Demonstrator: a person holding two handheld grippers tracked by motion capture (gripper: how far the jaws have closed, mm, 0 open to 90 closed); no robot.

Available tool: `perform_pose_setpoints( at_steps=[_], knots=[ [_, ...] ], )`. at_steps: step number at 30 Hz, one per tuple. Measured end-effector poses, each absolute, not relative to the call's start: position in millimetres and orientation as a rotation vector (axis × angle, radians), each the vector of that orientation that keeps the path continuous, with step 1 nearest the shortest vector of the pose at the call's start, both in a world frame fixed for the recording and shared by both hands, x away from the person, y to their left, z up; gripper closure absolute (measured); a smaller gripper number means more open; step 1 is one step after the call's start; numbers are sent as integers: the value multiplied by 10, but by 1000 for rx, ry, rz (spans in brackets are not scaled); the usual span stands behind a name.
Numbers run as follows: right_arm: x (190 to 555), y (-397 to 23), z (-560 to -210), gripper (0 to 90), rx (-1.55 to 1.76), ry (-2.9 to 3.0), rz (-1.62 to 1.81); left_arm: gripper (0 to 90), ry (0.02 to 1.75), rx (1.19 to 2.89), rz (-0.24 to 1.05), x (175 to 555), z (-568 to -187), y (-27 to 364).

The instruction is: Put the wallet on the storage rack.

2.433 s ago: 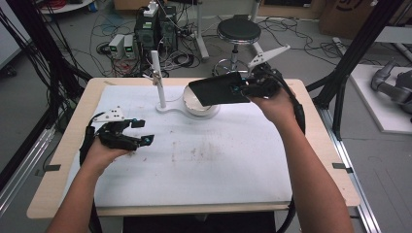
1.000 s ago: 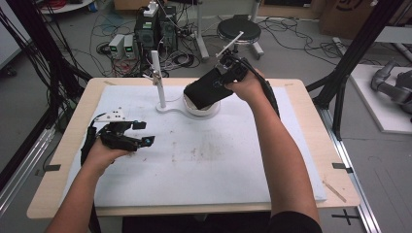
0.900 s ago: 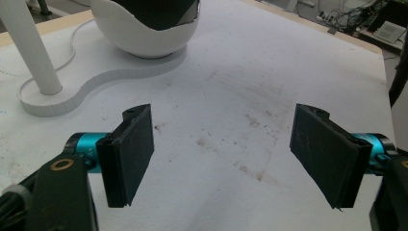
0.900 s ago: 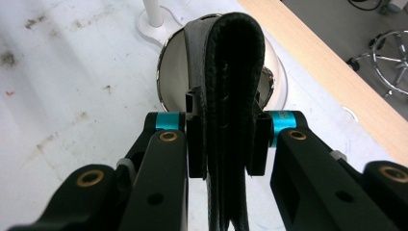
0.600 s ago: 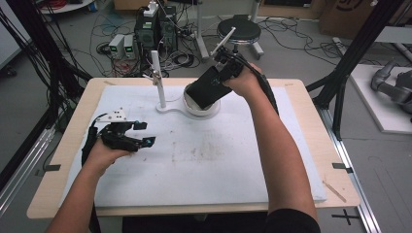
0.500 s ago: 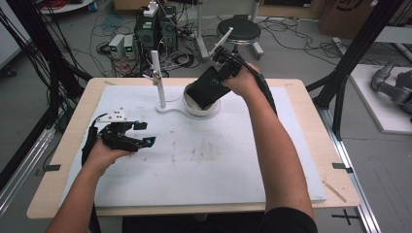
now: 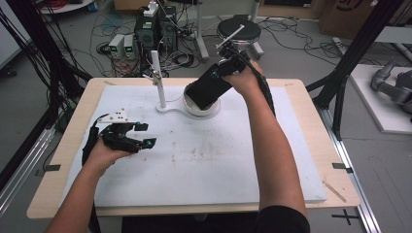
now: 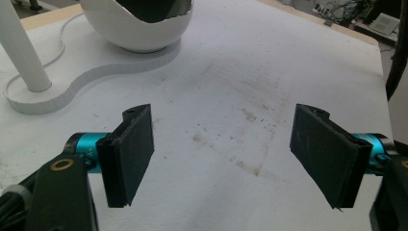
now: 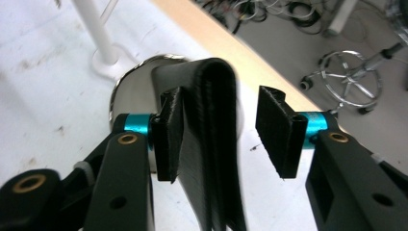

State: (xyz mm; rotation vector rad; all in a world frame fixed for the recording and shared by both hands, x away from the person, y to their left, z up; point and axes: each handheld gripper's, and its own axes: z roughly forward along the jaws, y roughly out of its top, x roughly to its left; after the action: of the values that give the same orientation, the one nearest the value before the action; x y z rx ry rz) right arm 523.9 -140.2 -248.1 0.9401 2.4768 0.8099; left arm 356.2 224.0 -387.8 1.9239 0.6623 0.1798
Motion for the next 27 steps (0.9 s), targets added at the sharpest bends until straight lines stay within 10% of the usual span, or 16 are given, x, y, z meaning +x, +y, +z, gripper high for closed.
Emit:
perform_pose_setpoints(
  at_steps=[27],
  knots=[
    [5120,-1640,-2529,431,1042,2376,836,228,665,1916,229,3544,-3861,2252]
  ],
)
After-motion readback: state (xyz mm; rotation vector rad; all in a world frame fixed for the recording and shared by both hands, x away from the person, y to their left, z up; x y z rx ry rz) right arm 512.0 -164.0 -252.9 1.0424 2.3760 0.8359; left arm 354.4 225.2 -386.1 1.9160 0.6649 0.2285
